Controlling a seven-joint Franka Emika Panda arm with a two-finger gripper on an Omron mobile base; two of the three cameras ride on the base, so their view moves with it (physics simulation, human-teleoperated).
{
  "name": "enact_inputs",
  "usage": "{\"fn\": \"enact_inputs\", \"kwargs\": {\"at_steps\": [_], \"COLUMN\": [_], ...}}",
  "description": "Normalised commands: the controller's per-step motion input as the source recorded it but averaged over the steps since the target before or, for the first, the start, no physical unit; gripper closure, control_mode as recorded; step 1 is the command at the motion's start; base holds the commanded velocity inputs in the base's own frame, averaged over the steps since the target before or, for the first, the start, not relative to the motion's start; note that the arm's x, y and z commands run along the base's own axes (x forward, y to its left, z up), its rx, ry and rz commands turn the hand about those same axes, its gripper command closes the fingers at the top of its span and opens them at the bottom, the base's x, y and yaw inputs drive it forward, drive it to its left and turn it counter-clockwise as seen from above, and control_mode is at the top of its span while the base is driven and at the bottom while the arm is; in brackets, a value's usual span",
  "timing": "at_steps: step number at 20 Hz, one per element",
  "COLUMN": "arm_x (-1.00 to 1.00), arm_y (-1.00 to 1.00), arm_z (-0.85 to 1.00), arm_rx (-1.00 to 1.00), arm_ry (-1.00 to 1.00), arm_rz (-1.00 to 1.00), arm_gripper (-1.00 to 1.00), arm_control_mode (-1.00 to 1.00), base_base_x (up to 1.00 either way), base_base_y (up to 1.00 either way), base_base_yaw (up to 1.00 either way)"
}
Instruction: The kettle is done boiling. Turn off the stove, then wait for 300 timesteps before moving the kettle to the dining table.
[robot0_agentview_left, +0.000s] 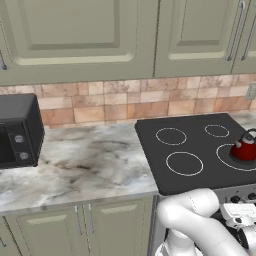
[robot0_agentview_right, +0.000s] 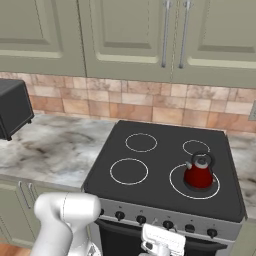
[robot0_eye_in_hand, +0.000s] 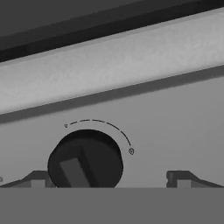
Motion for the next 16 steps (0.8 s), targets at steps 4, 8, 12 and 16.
{"fn": "enact_inputs", "kwargs": {"at_steps": [4,8,12,16], "arm_x": [-0.50,-0.35,-0.02,-0.18], "arm_y": [-0.23,-0.15,-0.05,-0.13], "arm_z": [-0.01,-0.15,-0.14,0.00], "arm_rx": [0.01,-0.06,-0.12,-0.08], "arm_ry": [-0.03,-0.05,0.00,0.00], "arm_rz": [-0.10,-0.04,0.02,0.00], "arm_gripper": [-1.00,-1.00,-1.00,-1.00], "arm_control_mode": [-1.00,-1.00,-1.00,-1.00], "base_base_x": [0.00,0.00,0.00,0.00], "base_base_y": [0.00,0.00,0.00,0.00], "base_base_yaw": [0.00,0.00,0.00,0.00]}}
